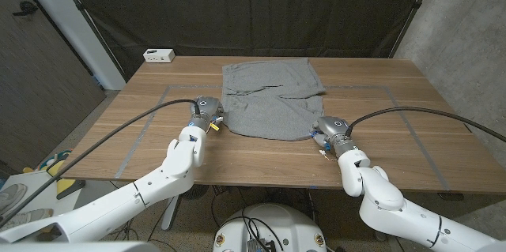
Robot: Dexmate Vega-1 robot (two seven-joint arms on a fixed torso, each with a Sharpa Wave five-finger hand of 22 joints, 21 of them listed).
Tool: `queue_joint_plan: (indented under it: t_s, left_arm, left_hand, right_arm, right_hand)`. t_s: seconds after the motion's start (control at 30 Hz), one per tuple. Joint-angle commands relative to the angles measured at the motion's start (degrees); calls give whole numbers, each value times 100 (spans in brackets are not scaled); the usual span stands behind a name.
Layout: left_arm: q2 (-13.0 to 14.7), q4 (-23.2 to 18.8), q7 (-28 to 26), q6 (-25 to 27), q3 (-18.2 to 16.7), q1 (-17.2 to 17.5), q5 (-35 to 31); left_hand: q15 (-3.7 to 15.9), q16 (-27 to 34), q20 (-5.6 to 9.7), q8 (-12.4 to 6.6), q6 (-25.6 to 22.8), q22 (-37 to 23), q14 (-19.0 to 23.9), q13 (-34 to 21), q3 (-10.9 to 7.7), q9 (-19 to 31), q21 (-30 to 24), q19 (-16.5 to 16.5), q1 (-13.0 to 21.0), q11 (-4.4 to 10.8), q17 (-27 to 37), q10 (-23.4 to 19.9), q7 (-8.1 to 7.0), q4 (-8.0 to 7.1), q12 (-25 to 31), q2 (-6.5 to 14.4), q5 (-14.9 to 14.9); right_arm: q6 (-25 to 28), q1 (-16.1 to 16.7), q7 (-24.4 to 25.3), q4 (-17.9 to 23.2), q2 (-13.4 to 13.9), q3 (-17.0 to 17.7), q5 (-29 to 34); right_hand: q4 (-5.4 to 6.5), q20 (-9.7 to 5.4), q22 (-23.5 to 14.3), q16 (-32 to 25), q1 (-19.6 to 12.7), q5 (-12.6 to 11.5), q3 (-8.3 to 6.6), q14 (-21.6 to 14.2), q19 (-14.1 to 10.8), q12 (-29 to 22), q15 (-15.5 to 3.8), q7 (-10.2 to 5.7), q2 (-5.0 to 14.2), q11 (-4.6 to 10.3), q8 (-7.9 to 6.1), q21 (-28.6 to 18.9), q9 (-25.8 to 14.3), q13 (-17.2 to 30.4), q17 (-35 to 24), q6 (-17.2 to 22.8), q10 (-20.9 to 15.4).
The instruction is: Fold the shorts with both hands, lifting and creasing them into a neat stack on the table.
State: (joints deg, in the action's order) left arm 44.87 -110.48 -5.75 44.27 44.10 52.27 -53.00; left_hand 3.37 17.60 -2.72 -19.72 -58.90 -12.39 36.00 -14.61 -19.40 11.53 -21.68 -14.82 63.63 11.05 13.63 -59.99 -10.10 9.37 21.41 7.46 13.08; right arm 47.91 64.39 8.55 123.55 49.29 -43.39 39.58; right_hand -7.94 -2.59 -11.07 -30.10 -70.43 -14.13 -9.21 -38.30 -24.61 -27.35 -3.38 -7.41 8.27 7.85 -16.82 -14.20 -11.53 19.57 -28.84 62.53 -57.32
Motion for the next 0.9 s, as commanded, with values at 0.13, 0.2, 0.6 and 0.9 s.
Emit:
queue_joint_plan:
  t_s: [0.13,0.2,0.6,0.9]
  left_arm:
    - [338,-903,382,416,-226,262,-148]
    - [377,-997,465,470,-239,290,-214]
    - [581,-1587,565,604,-598,717,-191]
    - [738,-2049,219,667,-1061,1237,40]
  left_hand:
    - [1013,88,104,-108,-487,-29,103,-560,95,51,-56,2,242,72,103,-121,358,44,194,-5,-100]
    - [1018,93,114,-119,-513,-30,111,-585,102,52,-59,10,272,68,112,-129,369,51,214,-13,-107]
    - [1029,68,159,-224,-696,-46,141,-788,102,100,-90,68,540,32,142,-180,592,88,364,-83,-140]
    - [1000,-44,112,-346,-755,-62,204,-971,-21,239,-130,120,708,-73,93,-313,815,79,541,-92,-171]
  right_arm:
    - [11,536,761,389,85,472,-284]
    - [33,550,739,468,134,476,-282]
    - [95,1077,1326,961,243,840,-297]
    - [116,1152,1476,1092,278,905,-137]
  right_hand:
    - [30,-218,-27,86,-80,-20,34,-43,24,-183,-1007,-23,44,-54,-4,-6,-99,260,-17,-18,-211]
    - [37,-222,-28,111,-88,-33,44,-47,28,-211,-1008,-92,46,-50,-2,-9,-127,292,-23,-29,-205]
    - [68,-246,-31,193,-109,-81,75,-64,50,-318,-1009,-125,63,21,-12,-14,-214,398,-42,-35,-213]
    - [86,-254,-33,240,-122,-110,89,-79,68,-370,-1008,-129,79,28,-22,-16,-267,463,-56,-37,-187]
